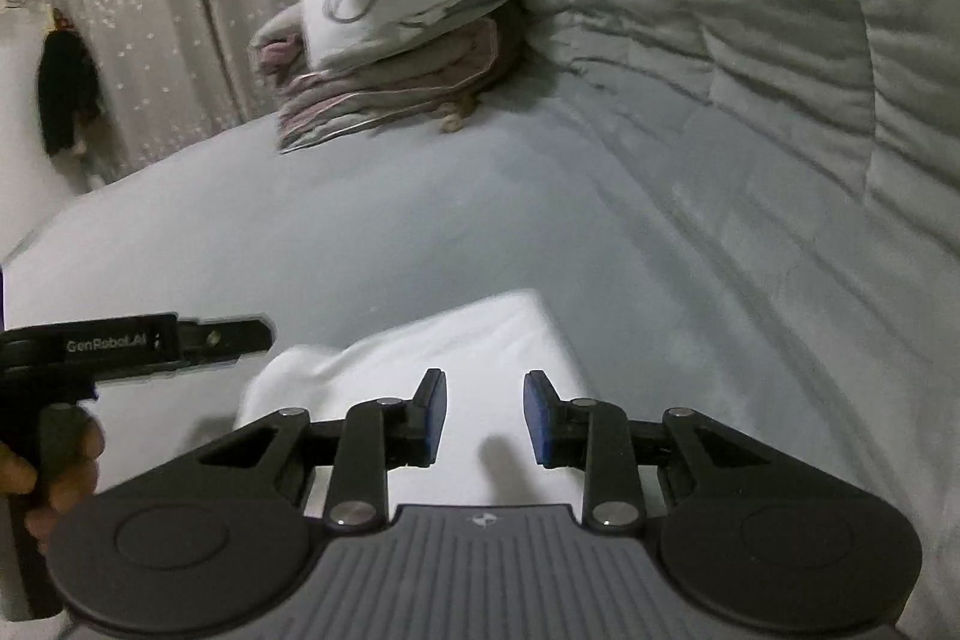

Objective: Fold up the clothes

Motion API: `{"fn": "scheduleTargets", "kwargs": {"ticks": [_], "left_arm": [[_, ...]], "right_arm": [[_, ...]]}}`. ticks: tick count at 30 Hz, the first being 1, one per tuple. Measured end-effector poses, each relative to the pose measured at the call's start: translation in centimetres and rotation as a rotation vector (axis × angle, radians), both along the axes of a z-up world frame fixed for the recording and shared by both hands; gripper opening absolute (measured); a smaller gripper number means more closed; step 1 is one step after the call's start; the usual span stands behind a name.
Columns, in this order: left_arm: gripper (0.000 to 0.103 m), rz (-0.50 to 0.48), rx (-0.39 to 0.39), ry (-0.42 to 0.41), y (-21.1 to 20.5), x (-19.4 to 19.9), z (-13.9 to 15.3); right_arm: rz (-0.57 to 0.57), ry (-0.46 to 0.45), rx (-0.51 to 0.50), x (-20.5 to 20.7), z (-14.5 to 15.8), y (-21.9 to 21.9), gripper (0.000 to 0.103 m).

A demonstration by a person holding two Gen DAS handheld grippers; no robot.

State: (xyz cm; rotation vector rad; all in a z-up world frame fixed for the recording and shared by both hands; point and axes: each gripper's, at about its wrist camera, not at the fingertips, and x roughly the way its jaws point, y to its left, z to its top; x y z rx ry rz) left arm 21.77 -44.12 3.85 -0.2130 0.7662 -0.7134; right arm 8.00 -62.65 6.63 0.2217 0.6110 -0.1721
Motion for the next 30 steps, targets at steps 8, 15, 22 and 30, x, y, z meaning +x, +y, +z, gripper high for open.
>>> {"fn": "scheduleTargets", "kwargs": {"ticks": [8, 15, 22, 30], "left_arm": [[0.035, -0.006, 0.01, 0.043, -1.5, 1.3, -2.1], [0.011, 0.021, -0.007, 0.043, -0.6, 1.1, -1.8], [0.011, 0.057, -0.037, 0.031, 0.8, 0.8, -1.2], [0.019, 0.042, -0.009, -0.087, 2.0, -2.3, 1.0]], "right_arm": [[0.023, 0.103, -0.034, 6.3, -2.0, -1.2, 0.029], [-0.017, 0.061, -0.021, 5.6, -2.2, -1.7, 0.007], [-0.05, 0.069, -0.062, 5.8, -2.7, -1.0, 0.01], [-0.051, 0.021, -0.064, 1.2, -1.0, 0.1, 0.017]]}}
